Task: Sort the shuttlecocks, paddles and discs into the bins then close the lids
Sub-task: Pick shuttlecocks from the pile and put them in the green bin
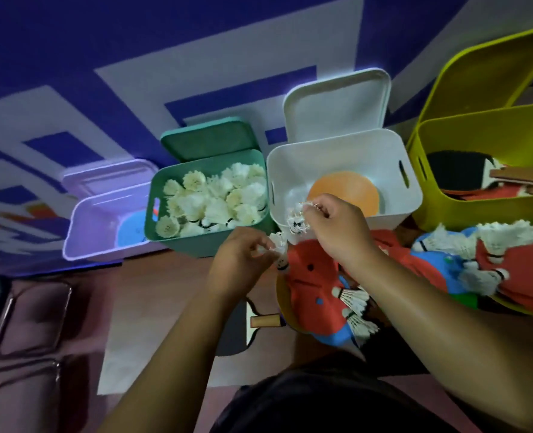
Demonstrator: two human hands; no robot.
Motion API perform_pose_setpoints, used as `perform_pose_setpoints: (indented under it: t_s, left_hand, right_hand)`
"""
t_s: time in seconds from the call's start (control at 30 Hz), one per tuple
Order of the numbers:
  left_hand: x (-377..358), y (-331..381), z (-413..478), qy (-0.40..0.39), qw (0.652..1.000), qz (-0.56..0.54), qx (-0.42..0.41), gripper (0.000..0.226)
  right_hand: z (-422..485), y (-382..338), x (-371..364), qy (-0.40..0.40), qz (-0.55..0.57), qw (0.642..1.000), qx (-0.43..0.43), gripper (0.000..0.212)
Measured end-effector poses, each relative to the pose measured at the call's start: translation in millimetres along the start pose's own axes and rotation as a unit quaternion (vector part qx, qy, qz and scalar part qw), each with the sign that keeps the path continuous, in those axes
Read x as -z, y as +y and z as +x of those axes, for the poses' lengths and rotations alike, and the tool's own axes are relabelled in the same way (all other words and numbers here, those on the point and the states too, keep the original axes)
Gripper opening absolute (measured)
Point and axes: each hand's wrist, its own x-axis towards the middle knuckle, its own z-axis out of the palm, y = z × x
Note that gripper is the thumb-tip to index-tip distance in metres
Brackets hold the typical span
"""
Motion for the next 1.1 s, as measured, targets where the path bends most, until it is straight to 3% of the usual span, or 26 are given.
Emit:
perform_pose_setpoints:
  t_s: [0.13,0.4,0.53,0.63,0.77,0.87,1.1]
  left_hand:
    - [37,-29,-19,0.073,0.993,-0.025,0.09,0.025]
    - [111,-74,-29,0.2,0.97,-0.078,0.111,0.017]
    - [142,-91,-10,0.225,0.969,-0.057,0.083,0.013]
    - [150,-101,13,0.197,0.977,-0.043,0.065,0.018]
    - [141,-109,35,0.131,0.991,0.004,0.04,0.031]
    - [132,-110,38,0.126,0.99,-0.023,0.051,0.03]
    - [116,-113,34,0.06,0.991,-0.084,0.082,0.018]
  right_hand:
    - [7,-25,-38,-0.046,0.018,0.999,0.009,0.026]
    - [24,-65,-94,-0.078,0.034,0.996,0.001,0.011]
    - [29,-74,-109,-0.076,0.014,0.997,-0.011,0.033]
    - [28,-76,-115,-0.073,0.013,0.997,-0.022,0.036]
    - [28,-75,-119,-0.054,0.025,0.998,-0.037,0.011]
    - [30,-73,-121,-0.028,0.013,0.998,-0.058,0.027]
    - [44,-73,-121,0.05,0.005,0.995,-0.089,0.024]
